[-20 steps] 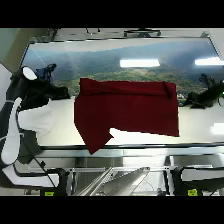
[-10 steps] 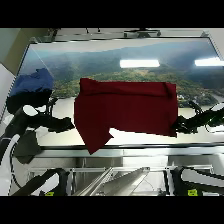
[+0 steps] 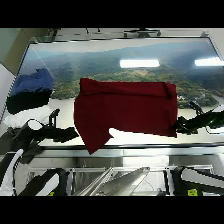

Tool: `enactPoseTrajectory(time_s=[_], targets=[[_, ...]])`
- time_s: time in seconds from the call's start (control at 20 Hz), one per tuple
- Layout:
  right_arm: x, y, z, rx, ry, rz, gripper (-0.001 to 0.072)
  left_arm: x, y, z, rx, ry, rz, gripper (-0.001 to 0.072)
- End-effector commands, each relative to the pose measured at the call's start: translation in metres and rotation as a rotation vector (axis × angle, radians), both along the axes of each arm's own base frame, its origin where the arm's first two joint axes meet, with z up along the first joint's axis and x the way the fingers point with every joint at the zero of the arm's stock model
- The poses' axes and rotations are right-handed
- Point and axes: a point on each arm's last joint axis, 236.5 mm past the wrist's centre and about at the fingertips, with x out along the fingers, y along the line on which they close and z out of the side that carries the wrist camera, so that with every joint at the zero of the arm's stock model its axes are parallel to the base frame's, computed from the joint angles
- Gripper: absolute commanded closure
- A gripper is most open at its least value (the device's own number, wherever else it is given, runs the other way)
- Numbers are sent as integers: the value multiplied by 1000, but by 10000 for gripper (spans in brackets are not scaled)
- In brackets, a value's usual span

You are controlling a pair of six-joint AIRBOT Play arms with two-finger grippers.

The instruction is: Fold the shirts.

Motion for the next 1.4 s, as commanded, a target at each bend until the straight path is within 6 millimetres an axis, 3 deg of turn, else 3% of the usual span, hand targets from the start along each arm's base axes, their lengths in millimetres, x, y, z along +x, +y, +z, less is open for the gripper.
enactPoseTrajectory(time_s=[0.0, 0.15, 0.3, 0.6, 0.7, 0.9, 1.0, 1.1, 1.2, 1.3, 1.35], targets=[[1, -12, 18, 0, -28, -50, 274, 5, -17, -8, -65, -9, -2, 411], [-2, -28, 17, -13, -27, -101, 266, -1, -28, -23, -106, 52, -42, 411], [-9, -25, 7, 11, 6, -100, 265, 8, -30, -28, -123, 91, -66, 411], [-24, -9, -17, 69, 66, -106, 266, 47, -38, -7, -177, 23, -59, 418], [-21, -2, -19, 96, 62, -94, 266, 55, -44, 4, -215, -6, -71, 680], [-15, 16, -15, 151, 48, -66, 288, 62, -51, 17, -254, -22, -75, 675], [-7, 22, -5, 195, 25, -72, 666, 68, -51, 23, -258, -38, -83, 675], [5, 18, 11, 197, -15, -58, 692, 77, -54, 44, -288, -101, -108, 676], [12, -3, 28, 129, -40, -48, 692, 83, -45, 67, -280, -170, -102, 676], [6, -27, 32, 42, -13, -53, 693, 76, -32, 80, -269, -198, -71, 677], [6, -29, 34, 44, -16, -61, 692, 70, -28, 83, -269, -206, -56, 677]])
